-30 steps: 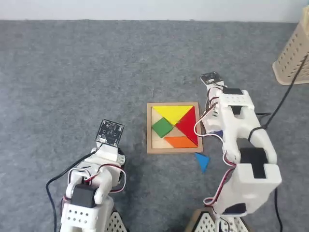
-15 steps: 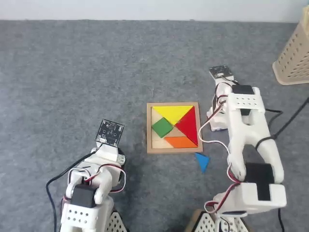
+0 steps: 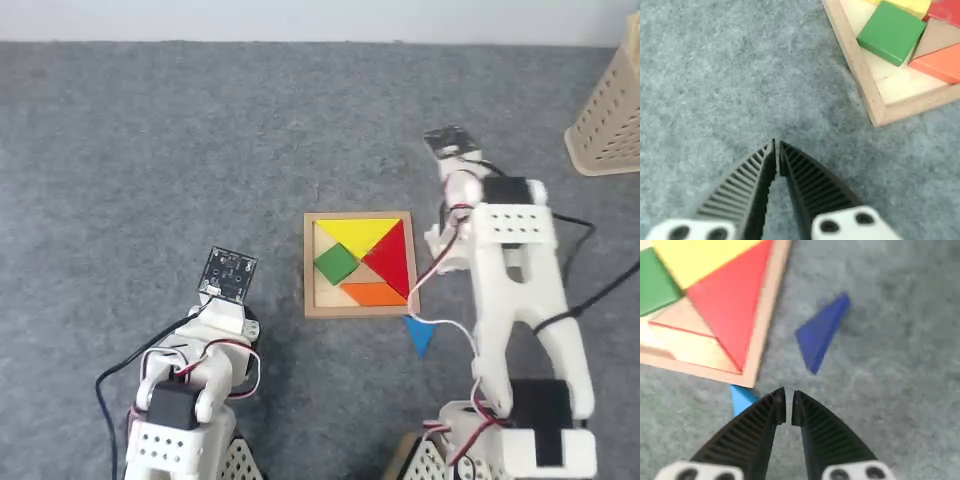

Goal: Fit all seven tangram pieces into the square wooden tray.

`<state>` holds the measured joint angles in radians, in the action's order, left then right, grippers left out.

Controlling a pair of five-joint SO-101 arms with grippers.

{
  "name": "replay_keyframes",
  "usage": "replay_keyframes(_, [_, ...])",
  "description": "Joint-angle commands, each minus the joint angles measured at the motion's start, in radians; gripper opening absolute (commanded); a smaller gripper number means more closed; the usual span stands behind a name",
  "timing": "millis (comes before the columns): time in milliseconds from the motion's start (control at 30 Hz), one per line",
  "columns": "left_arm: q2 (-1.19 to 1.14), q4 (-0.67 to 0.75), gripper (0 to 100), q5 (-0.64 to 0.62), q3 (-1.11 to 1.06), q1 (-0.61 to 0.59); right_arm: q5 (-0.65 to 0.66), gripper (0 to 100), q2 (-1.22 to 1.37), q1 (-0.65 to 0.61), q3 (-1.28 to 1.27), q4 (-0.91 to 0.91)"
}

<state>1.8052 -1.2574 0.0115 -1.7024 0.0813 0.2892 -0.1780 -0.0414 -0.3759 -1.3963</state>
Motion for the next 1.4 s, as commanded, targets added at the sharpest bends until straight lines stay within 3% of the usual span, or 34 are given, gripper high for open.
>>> replay_keyframes(0, [0.020,-0.006,1,-0.008,0.018,-0.003,-0.012,3.1,-0.059,0.038,0.014,0.041])
replay_keyframes(133, [0.020,-0.006,1,-0.008,0.018,-0.003,-0.063,6.2,-0.039,-0.022,0.011,0.079])
replay_keyframes(267, [0.020,-0.006,1,-0.008,0.018,-0.003,-0.106,23.2,0.073,-0.088,0.021,0.096])
replay_keyframes(600, [0.020,-0.006,1,-0.008,0.018,-0.003,-0.120,38.7,0.404,-0.091,0.153,0.131])
replay_keyframes(867, [0.020,-0.006,1,-0.008,0.018,-0.003,-0.121,38.6,0.476,-0.084,0.172,0.153])
replay_keyframes(1133, [0.020,-0.006,1,-0.008,0.018,-0.003,-0.121,22.5,0.561,-0.047,0.221,0.168])
replay_keyframes(1367, [0.020,-0.006,1,-0.008,0.018,-0.003,-0.195,22.4,0.596,-0.048,0.258,0.163])
